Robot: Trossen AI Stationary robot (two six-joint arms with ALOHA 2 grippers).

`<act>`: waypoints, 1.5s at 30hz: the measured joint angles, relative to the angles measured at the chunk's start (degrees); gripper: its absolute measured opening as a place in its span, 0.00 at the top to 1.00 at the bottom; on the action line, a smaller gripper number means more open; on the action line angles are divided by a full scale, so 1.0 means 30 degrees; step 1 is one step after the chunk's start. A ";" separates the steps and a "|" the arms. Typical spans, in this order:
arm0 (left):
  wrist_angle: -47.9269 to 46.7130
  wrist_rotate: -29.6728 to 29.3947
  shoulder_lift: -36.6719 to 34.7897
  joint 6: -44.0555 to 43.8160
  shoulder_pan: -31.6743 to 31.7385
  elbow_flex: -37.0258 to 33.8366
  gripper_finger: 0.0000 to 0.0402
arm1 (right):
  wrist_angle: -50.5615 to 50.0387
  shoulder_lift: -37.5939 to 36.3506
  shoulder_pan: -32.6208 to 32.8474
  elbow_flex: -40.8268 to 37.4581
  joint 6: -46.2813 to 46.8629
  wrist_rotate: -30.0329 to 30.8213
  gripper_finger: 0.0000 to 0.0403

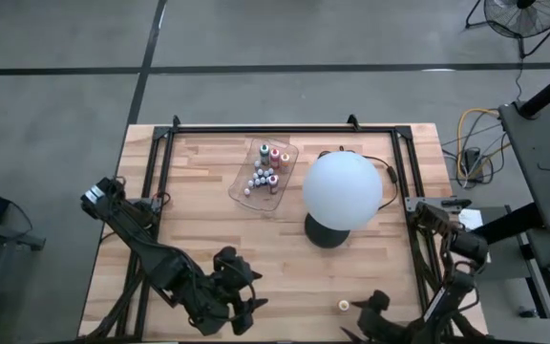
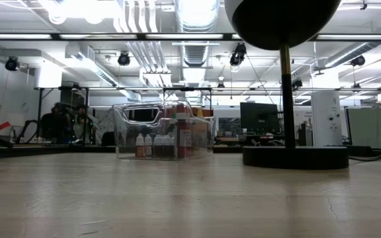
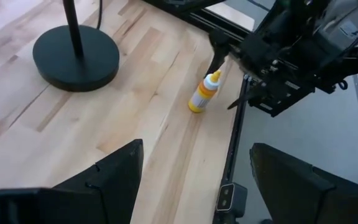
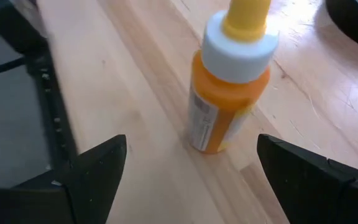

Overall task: Pick & Place food coloring
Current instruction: Put the large yellow food coloring bottle into the transparent bin

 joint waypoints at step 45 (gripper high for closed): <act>0.0430 0.0153 -0.0934 0.1678 0.0291 0.0000 0.34 | 0.0185 0.1131 -0.1451 0.2738 -0.4931 -0.1198 0.77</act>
